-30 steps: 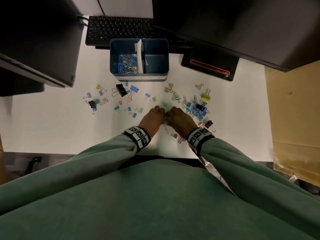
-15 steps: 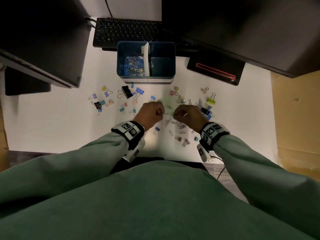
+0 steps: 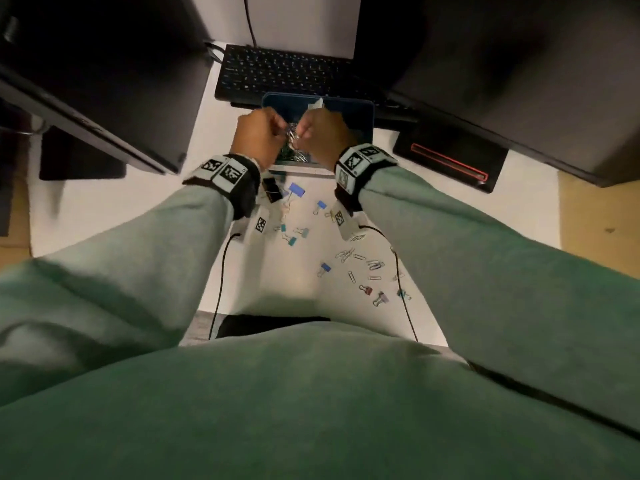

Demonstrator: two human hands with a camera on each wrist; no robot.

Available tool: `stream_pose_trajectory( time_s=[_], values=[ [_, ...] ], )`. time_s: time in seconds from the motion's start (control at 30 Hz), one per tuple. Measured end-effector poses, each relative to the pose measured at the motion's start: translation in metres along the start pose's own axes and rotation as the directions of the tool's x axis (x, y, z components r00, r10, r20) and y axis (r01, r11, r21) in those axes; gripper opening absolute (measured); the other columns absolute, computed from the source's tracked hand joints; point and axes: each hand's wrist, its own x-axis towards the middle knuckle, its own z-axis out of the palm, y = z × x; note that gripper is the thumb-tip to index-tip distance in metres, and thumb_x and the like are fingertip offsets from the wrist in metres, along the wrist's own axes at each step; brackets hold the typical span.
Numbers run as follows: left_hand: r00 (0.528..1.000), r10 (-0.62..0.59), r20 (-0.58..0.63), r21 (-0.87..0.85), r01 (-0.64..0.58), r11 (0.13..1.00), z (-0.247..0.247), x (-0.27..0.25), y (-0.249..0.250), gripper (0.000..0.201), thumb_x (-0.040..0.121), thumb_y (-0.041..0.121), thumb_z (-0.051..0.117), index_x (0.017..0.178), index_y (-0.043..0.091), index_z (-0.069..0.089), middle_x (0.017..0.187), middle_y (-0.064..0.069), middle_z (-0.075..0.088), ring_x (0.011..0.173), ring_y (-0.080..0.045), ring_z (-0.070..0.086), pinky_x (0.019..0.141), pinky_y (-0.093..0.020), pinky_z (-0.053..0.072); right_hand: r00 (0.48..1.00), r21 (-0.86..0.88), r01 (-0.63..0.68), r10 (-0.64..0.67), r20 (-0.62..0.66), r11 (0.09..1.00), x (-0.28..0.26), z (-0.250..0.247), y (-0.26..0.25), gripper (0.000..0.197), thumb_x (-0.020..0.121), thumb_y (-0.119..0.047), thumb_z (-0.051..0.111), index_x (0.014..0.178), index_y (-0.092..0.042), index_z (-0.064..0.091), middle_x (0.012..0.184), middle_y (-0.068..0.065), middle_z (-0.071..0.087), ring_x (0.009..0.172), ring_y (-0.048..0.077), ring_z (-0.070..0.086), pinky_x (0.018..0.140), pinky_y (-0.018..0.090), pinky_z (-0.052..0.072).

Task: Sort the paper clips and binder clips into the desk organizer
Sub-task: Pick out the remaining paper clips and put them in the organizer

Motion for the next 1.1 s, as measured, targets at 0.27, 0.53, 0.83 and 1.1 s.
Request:
stream_pose_trajectory(
  time_s=[0.27, 0.53, 0.83, 1.1],
  values=[
    [0.929, 0.252, 0.273, 0.119, -0.292, 0.949, 0.095, -0.085, 0.000, 0.021, 0.091, 0.009, 0.053, 0.108, 0.015, 0.065, 0.111, -0.009, 0.059, 0.096, -0.024, 0.060, 0.083, -0.036, 0.050, 0.987, -0.232, 0.064, -0.028, 0.156, 0.971, -0.109, -0.008, 0.097, 0.012, 0.090, -0.019, 0.064, 0.101, -0.013, 0.065, 0.103, 0.007, 0.065, 0.092, 0.022, 0.062, 0.082, 0.033, 0.050],
    [0.844, 0.200, 0.497, 0.246, -0.358, 0.901, 0.139, -0.117, 0.009, 0.047, 0.086, 0.027, 0.066, 0.125, 0.009, 0.048, 0.127, -0.012, 0.049, 0.112, -0.029, 0.054, 0.090, -0.040, 0.049, 0.937, -0.398, 0.115, 0.034, 0.347, 0.910, -0.190, 0.018, 0.171, 0.028, 0.090, -0.017, 0.063, 0.116, -0.011, 0.057, 0.112, 0.008, 0.055, 0.097, 0.025, 0.058, 0.086, 0.039, 0.050],
    [0.845, 0.232, 0.482, 0.303, -0.409, 0.860, 0.166, -0.141, 0.011, 0.022, 0.092, 0.013, 0.057, 0.110, 0.002, 0.053, 0.108, -0.016, 0.059, 0.096, -0.032, 0.061, 0.082, -0.038, 0.053, 0.943, -0.417, 0.176, -0.032, 0.331, 0.892, -0.174, 0.038, 0.168, 0.017, 0.096, -0.018, 0.051, 0.102, -0.005, 0.060, 0.104, 0.013, 0.053, 0.093, 0.030, 0.055, 0.074, 0.042, 0.048],
    [0.829, 0.297, 0.473, 0.305, -0.471, 0.828, 0.168, -0.145, 0.013, 0.024, 0.093, 0.008, 0.052, 0.116, 0.002, 0.053, 0.112, -0.015, 0.060, 0.101, -0.029, 0.060, 0.090, -0.033, 0.049, 0.952, -0.309, 0.109, -0.010, 0.305, 0.945, -0.180, 0.036, 0.167, 0.009, 0.095, -0.012, 0.046, 0.096, -0.008, 0.053, 0.092, 0.012, 0.059, 0.083, 0.028, 0.056, 0.075, 0.040, 0.048]
  ],
)
